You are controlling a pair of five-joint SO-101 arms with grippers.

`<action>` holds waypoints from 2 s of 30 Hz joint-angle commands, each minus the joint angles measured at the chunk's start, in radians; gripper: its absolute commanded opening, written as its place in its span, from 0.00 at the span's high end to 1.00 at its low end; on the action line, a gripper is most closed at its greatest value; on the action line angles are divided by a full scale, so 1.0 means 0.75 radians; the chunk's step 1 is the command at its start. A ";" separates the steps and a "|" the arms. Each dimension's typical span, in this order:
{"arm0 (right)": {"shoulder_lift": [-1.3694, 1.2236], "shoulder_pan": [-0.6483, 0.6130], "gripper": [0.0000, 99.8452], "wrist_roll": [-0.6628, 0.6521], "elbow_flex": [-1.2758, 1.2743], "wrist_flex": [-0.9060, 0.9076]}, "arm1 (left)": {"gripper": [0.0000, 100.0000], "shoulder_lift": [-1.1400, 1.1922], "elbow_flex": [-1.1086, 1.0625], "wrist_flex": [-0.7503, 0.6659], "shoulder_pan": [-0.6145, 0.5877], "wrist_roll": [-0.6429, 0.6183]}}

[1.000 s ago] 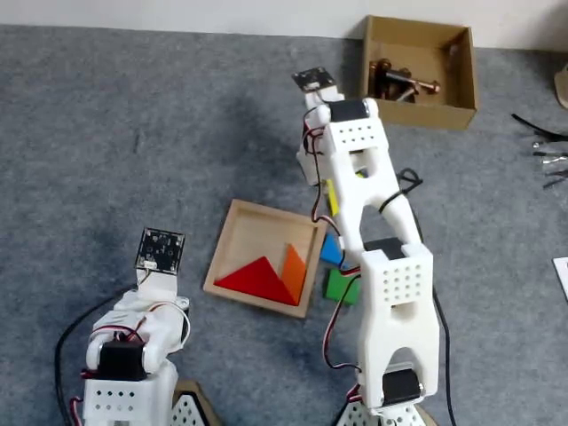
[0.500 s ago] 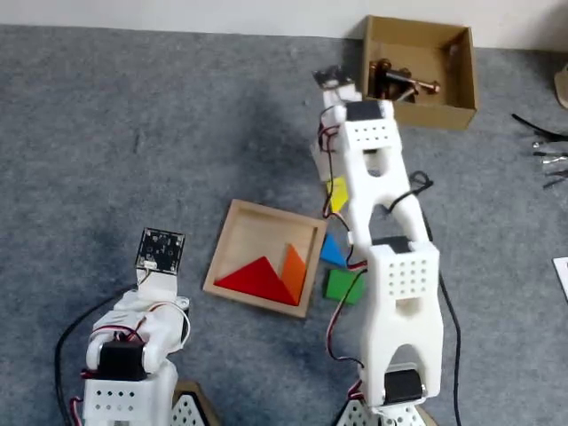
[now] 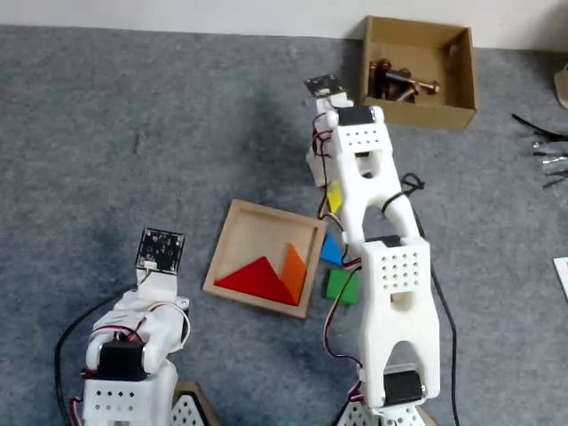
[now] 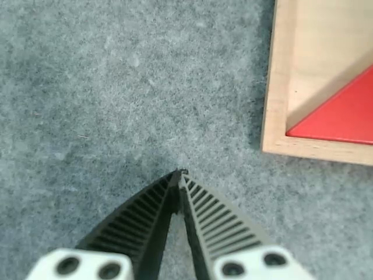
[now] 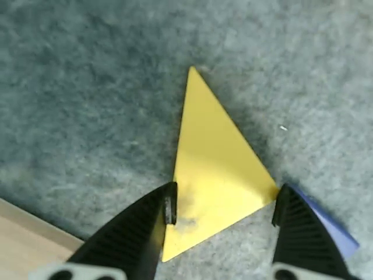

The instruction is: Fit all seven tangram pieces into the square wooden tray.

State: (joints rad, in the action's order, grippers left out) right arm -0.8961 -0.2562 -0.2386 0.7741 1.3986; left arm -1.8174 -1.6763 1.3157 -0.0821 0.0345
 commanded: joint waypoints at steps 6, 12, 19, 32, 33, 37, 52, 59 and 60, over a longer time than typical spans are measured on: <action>-0.091 -0.058 0.74 -0.039 0.017 -0.017 | 0.99 -0.007 -0.026 0.006 -0.013 0.012; -0.126 -0.091 0.74 -0.039 0.013 -0.015 | 0.99 -0.007 -0.026 0.006 -0.013 0.012; -0.122 -0.099 0.74 -0.041 0.017 0.118 | 0.99 -0.007 -0.026 0.006 -0.013 0.012; -0.118 -0.091 0.75 -0.041 0.017 0.218 | 0.99 -0.007 -0.026 0.006 -0.013 0.012; -0.118 -0.091 0.75 -0.041 0.017 0.218 | 0.99 -0.007 -0.026 0.006 -0.013 0.012; -0.114 -0.091 0.84 -0.041 0.019 0.218 | 0.99 -0.007 -0.026 0.006 -0.013 0.012; -0.126 -0.005 0.93 -0.031 0.379 0.412 | 0.99 -0.007 -0.026 0.006 -0.013 0.012; -0.118 -0.007 0.93 -0.031 0.412 0.472 | 0.99 -0.007 -0.026 0.006 -0.013 0.012; -0.116 -0.007 0.93 -0.031 0.412 0.476 | 0.99 -0.007 -0.026 0.006 -0.013 0.012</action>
State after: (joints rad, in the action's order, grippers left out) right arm -1.0188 -0.2624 -0.2601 1.0288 1.7315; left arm -1.8174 -1.6763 1.3157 -0.0821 0.0345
